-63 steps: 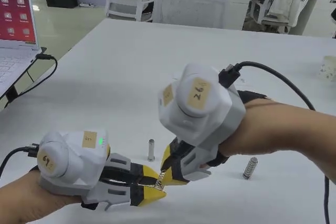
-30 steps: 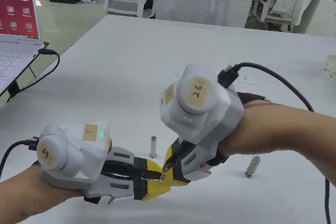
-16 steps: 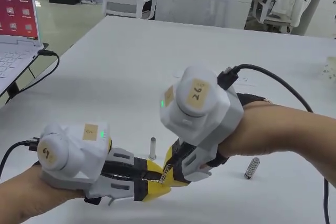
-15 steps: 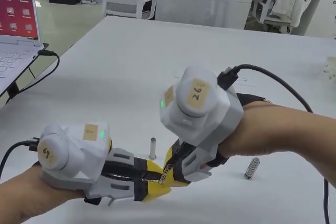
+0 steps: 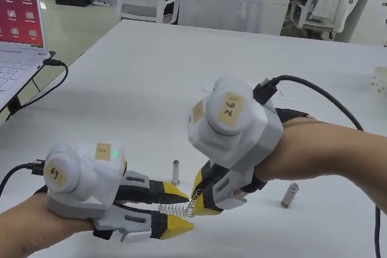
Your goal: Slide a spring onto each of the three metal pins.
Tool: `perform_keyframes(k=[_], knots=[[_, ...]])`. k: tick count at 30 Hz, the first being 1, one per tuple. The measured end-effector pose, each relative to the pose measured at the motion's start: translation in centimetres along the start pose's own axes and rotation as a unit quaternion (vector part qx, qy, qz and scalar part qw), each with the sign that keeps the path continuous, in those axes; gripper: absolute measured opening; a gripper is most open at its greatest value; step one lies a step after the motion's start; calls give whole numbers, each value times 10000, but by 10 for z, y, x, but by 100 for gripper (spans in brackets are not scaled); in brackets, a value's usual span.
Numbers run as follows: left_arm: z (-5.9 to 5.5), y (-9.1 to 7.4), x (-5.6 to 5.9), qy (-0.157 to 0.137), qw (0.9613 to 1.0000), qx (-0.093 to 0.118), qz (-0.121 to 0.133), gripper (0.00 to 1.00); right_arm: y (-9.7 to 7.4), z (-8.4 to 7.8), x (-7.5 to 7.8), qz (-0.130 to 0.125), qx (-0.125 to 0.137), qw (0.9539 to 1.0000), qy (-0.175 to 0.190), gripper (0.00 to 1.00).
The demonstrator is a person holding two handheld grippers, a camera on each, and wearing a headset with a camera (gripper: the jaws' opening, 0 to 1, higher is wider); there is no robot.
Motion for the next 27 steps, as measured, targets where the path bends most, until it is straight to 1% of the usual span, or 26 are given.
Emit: perform_keyframes(k=[3, 11, 14, 20, 23, 27], knots=[[1, -3, -3, -117, 9999, 25, 93, 22, -1, -1, 0, -6, -4, 10000, 10, 9], [1, -11, -11, -187, 9993, 57, 318, 32, -2, -3, 1, -29, -20, 10000, 19, 9], [0, -14, -14, -259, 9988, 68, 420, 36, -3, -4, 2, -44, -22, 10000, 30, 9], [-3, -20, -18, -331, 9977, 56, 595, 45, -5, -6, 4, -63, -28, 10000, 50, 9], [-4, -22, -18, -363, 9971, 65, 665, 46, -6, -7, 4, -64, -39, 10000, 54, 9], [-6, -25, -19, -397, 9964, 56, 742, 52, -7, -7, 5, -68, -45, 10000, 55, 9]])
Point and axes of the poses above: the centre of the closed fingertips' face, and the gripper's own axes: y roughly forward along the fingers, x roughly to its right, z roughly out of its top, the point moved 2 cm from there along -y, roughly backward along the fingers, and after that the axes turned 10 degrees about x, right-handed, at the moved point
